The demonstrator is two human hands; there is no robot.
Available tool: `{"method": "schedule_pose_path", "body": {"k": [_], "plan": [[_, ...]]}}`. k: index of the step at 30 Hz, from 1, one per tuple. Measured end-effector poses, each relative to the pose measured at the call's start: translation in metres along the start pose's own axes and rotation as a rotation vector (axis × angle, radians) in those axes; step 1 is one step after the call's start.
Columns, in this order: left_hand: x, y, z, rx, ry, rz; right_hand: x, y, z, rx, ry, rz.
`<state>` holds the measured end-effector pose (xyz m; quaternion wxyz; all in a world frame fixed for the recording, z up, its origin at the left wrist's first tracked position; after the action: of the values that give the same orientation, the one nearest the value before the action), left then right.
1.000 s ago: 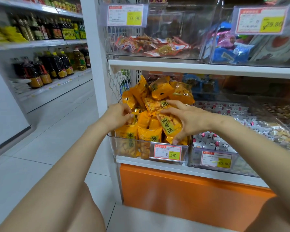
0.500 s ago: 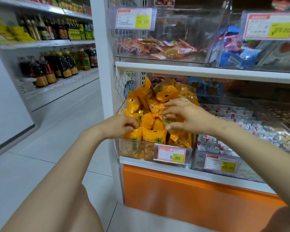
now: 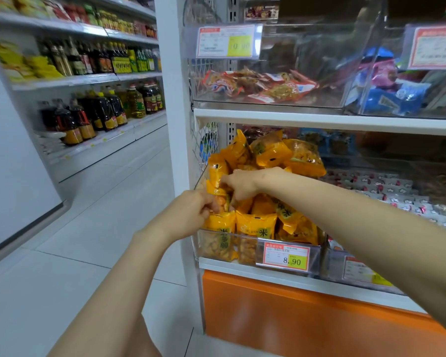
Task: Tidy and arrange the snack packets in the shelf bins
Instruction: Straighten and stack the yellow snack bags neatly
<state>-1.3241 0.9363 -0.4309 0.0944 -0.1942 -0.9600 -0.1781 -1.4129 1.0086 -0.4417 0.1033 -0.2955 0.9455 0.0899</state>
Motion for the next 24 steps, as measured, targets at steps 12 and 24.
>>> {"method": "schedule_pose_path", "body": {"k": [12,24], "plan": [[0.018,0.004,0.006,0.017,0.024,-0.009,-0.016,0.009,-0.005,0.604,-0.015,-0.131],[0.042,0.003,0.022,0.377,-0.102,-0.081,-0.034,0.012,-0.003,-0.044,0.352,-0.176]]}}
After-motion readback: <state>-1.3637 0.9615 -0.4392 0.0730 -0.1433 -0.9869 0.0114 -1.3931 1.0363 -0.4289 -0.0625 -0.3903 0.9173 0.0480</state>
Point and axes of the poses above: each hand's wrist, its own x-axis towards the middle knuckle, its own z-axis out of the palm, y = z × x, the point moved 8 cm from there along x, towards the middle knuckle, and after that the axes turned 3 degrees about z, right-handed, at the moved point
